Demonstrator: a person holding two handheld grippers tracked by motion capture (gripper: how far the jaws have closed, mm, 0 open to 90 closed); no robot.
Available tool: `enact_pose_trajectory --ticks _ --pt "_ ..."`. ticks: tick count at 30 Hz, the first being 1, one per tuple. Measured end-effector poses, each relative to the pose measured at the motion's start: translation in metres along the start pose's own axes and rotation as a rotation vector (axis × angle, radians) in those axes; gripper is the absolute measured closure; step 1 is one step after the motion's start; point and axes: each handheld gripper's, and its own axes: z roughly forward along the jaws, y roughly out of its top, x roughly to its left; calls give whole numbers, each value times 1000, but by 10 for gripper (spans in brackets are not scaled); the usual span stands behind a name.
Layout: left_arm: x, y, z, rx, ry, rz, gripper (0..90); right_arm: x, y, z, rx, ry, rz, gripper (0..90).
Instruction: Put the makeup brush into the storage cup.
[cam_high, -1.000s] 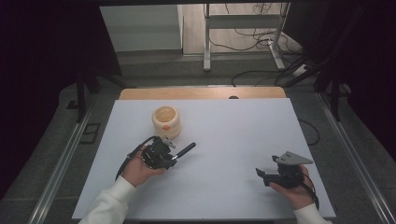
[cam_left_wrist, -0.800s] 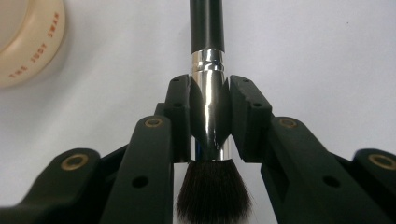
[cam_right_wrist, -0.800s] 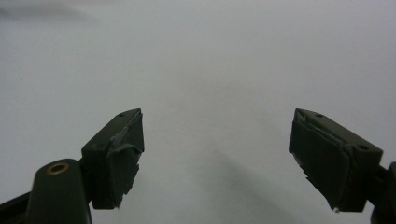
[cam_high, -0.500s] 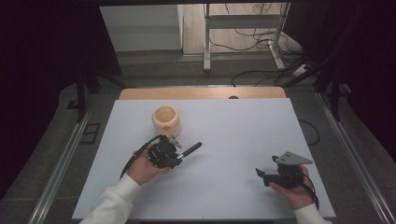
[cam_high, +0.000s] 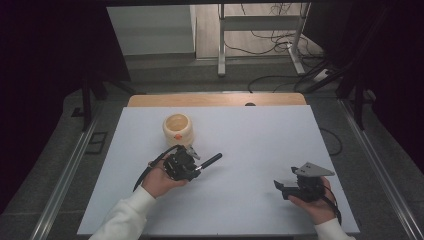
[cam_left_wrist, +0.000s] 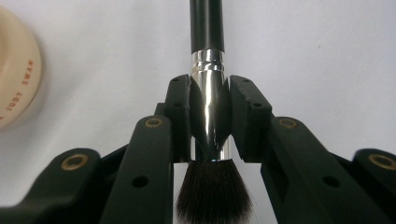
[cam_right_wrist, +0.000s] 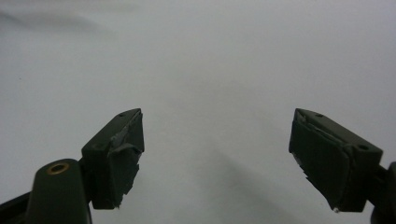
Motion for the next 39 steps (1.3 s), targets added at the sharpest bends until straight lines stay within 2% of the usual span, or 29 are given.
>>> enact_pose_trajectory --ticks 30,39 --pt "-11 18 6 -7 -12 51 709 5 4 1 1 -13 -33 179" --pt "-13 23 6 -12 -17 66 708 13 10 3 3 -24 -77 175"
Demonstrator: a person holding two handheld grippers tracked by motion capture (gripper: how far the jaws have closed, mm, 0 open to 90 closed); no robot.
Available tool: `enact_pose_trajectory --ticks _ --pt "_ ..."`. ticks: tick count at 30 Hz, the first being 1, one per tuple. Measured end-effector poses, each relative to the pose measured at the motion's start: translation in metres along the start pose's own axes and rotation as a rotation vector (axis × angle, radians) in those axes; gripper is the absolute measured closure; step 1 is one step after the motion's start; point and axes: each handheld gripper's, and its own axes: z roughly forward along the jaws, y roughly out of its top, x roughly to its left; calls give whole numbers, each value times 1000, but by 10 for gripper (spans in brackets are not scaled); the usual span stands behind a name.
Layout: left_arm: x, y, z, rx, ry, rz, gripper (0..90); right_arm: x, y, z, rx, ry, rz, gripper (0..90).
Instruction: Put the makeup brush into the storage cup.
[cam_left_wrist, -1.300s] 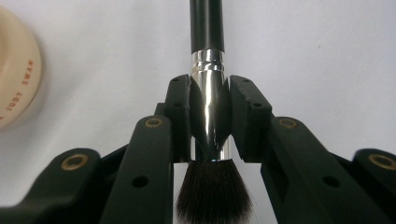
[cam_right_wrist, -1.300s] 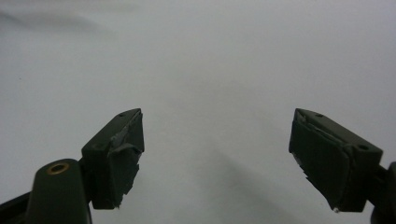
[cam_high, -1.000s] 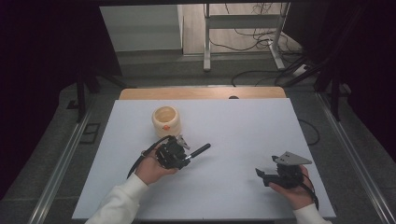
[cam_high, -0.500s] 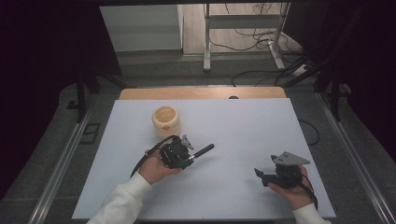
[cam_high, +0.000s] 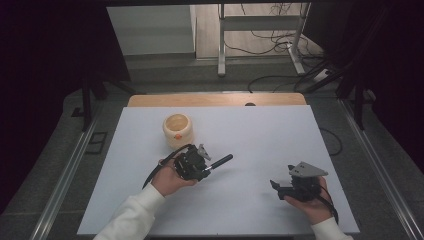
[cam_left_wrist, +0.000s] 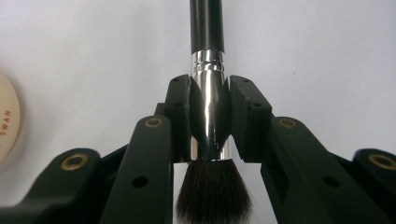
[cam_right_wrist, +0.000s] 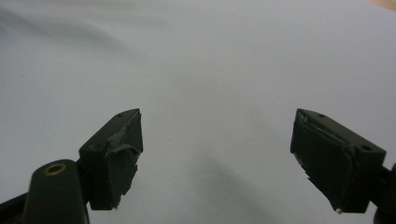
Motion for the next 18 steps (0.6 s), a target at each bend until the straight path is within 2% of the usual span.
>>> enact_pose_trajectory --ticks 9,18 --pt "-1 3 3 1 -8 11 708 5 6 3 8 -1 -43 172" --pt "-2 5 5 4 -11 18 708 14 19 7 4 7 -96 165"
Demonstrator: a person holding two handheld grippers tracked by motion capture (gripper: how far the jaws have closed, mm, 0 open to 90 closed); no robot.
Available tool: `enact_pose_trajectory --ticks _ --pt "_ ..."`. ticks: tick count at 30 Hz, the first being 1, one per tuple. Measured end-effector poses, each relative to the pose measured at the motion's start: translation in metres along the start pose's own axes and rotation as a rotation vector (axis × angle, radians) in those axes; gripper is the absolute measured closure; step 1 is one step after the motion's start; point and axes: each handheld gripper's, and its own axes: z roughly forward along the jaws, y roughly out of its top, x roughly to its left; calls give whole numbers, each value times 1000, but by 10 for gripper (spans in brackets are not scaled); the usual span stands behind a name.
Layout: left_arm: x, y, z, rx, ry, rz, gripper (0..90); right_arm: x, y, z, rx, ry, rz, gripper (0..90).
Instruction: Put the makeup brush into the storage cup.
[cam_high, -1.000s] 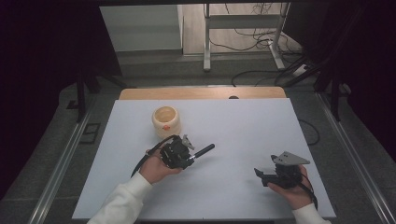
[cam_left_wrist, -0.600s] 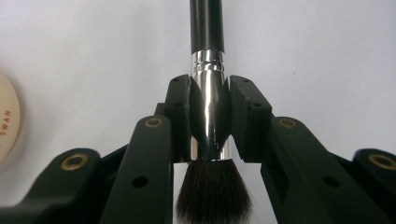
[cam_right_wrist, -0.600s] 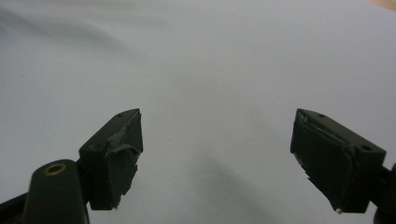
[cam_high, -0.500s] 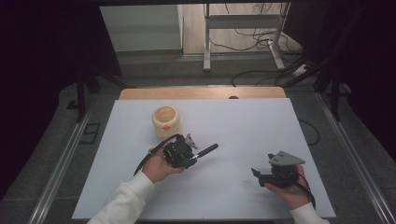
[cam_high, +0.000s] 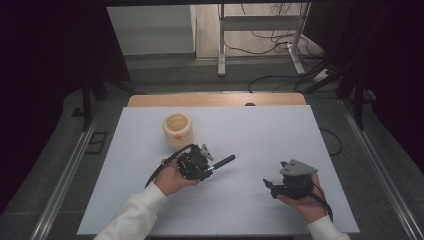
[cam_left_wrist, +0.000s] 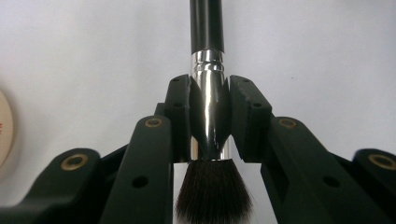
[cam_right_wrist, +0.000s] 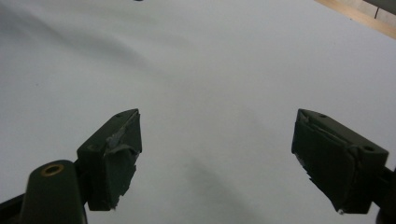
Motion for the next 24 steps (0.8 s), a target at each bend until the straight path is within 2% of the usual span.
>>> enact_pose_trajectory --ticks 2,13,18,24 --pt "0 0 1 2 -1 3 708 1 4 2 3 3 -22 165" --pt "-1 1 2 -3 -4 8 708 9 19 10 6 19 -76 160" --pt "-2 2 3 -4 -9 7 708 14 27 15 7 4 -97 140" --pt "-3 4 3 -3 -13 15 708 20 37 23 12 30 -132 138"
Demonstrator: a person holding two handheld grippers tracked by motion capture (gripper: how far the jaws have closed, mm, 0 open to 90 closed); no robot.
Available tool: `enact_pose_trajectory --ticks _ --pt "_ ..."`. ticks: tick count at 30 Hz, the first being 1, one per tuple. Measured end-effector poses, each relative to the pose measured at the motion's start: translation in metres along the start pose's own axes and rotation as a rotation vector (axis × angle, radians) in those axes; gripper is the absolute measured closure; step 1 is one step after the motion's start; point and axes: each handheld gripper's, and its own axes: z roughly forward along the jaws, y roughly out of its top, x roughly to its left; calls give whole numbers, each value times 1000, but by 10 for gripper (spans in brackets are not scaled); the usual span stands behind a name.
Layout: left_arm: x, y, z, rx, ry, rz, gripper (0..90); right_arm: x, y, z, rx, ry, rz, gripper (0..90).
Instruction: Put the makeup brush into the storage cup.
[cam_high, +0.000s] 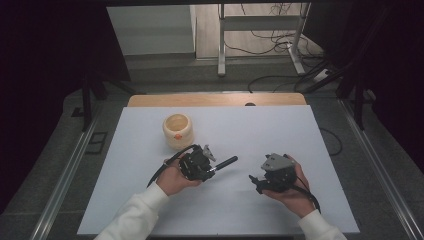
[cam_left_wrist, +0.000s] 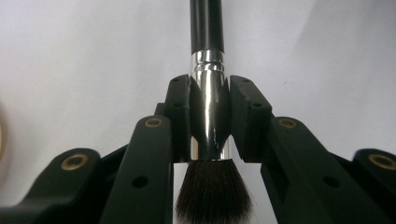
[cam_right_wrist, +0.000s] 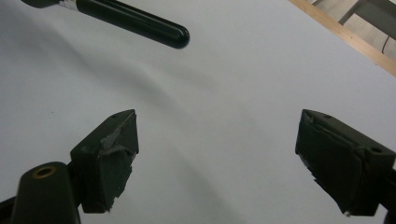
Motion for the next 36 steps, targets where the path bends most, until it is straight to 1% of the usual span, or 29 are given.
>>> enact_pose_trajectory --ticks 4,9,15,21,28,29,36 --pt "0 0 -1 -2 -4 -3 708 2 6 4 -7 9 -14 140" --pt "-1 1 -1 -5 -6 -1 708 7 17 11 -25 30 -49 152" --pt "-2 3 -1 -8 -10 5 708 13 26 18 -27 48 -88 154" --pt "-2 5 -2 -9 -16 3 708 19 32 24 -15 48 -126 159" --pt "-2 6 -2 -1 -17 14 708 26 39 29 -15 56 -158 167" --pt "-2 6 -2 -9 -19 6 708 27 40 31 -11 54 -164 174" --pt "-3 7 -1 -13 -25 2 708 36 46 38 -2 57 -214 192"
